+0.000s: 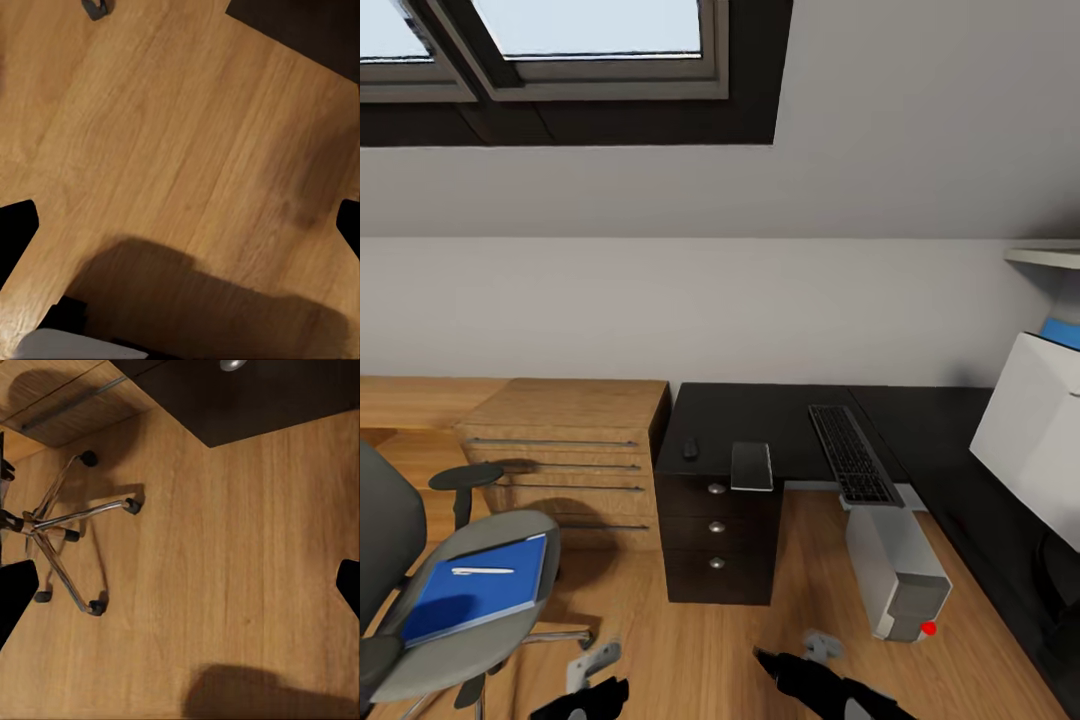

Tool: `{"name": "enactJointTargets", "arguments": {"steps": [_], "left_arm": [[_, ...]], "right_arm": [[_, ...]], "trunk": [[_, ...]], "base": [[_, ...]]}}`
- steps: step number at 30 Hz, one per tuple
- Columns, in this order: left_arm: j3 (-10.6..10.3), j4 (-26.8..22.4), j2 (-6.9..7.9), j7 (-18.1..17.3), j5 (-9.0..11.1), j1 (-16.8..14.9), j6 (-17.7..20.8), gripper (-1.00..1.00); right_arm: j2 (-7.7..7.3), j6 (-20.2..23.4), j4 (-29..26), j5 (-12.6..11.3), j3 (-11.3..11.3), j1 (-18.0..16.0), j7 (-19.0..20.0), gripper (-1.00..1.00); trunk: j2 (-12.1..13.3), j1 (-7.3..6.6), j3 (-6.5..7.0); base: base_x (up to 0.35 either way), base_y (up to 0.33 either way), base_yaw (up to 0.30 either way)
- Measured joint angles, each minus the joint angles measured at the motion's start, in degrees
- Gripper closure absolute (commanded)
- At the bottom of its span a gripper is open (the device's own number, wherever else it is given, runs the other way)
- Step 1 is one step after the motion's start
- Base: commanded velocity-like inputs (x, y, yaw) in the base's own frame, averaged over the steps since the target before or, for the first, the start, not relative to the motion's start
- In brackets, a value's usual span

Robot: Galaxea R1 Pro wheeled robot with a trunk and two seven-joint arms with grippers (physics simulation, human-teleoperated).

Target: In the bedroom, organize the workspace by keeping the computer under the desk, ensuring the monitor is on the desk, placing the keyboard on the desk next to the monitor, placing the mouse on the desk next to the keyboard, moving the folder from the swivel chair onto the desk next to the mouse, stacking the notebook on top of the folder with the pen on top of the notebook, and positioning the swivel chair next to the desk.

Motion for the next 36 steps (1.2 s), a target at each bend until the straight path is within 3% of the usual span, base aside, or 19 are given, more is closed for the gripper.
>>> {"name": "enactJointTargets", "arguments": {"steps": [7, 11, 18, 24, 28, 29, 30, 36], "left_arm": [[-0.48, 7.21, -0.22, 0.02, -0.1, 0.03, -0.21, -1.0], [-2.79, 13.43, -0.35, -0.03, -0.17, 0.0, -1.06, -1.0], [-6.34, 19.1, -0.4, -0.05, 0.0, 0.02, -7.79, -1.0], [-7.64, 23.69, -0.41, -0.07, 0.07, -0.01, -12.88, -1.0], [-7.71, 24.27, -0.42, -0.18, 0.04, 0.0, -13.24, -1.0], [-8.24, 25.87, -0.53, -0.35, -0.02, 0.02, -13.36, -1.0], [-10.39, 26.63, -0.8, -0.48, 0.0, 0.02, -14.4, -1.0], [-11.96, 28.11, -0.99, -0.53, 0.11, 0.0, -18.03, -1.0]], "right_arm": [[0.05, -6.32, 6.96, 0.93, -0.1, 0.02, -0.12, -1.0], [0.15, -8.43, 10.44, 1.23, -0.06, 0.02, -0.14, -1.0], [0.19, -9.3, 12.53, 2.25, 0.09, 0.02, -0.1, -1.0], [0.01, -9.55, 14.41, 3.69, 0.17, 0.02, -0.26, -1.0], [0.05, -9.64, 14.7, 4.0, 0.23, 0.02, -0.34, -1.0], [0.08, -11.6, 14.86, 4.09, 0.21, 0.02, -0.44, -1.0], [0.2, -14.54, 14.95, 4.12, 0.23, 0.17, -0.49, -1.0], [0.38, -18.15, 14.97, 4.11, 0.27, 0.81, -0.52, -1.0]], "trunk": [[2.81, -1.54, 1.26], [4.41, -2.42, 1.98], [7.22, -3.96, 3.24], [9.63, -5.27, 4.31], [11.24, -6.15, 5.03], [11.64, -6.37, 5.21], [12.04, -6.59, 5.39], [14.45, -7.91, 6.47]], "base": [[0.0, 0.0, 0.0], [0.0, 0.0, 0.0], [0.0, 0.0, 0.0], [0.0, 0.0, 0.0], [0.0, 0.0, 0.0], [0.0, 0.0, 0.0], [0.0, 0.0, 0.0], [0.0, 0.0, -0.137]]}}
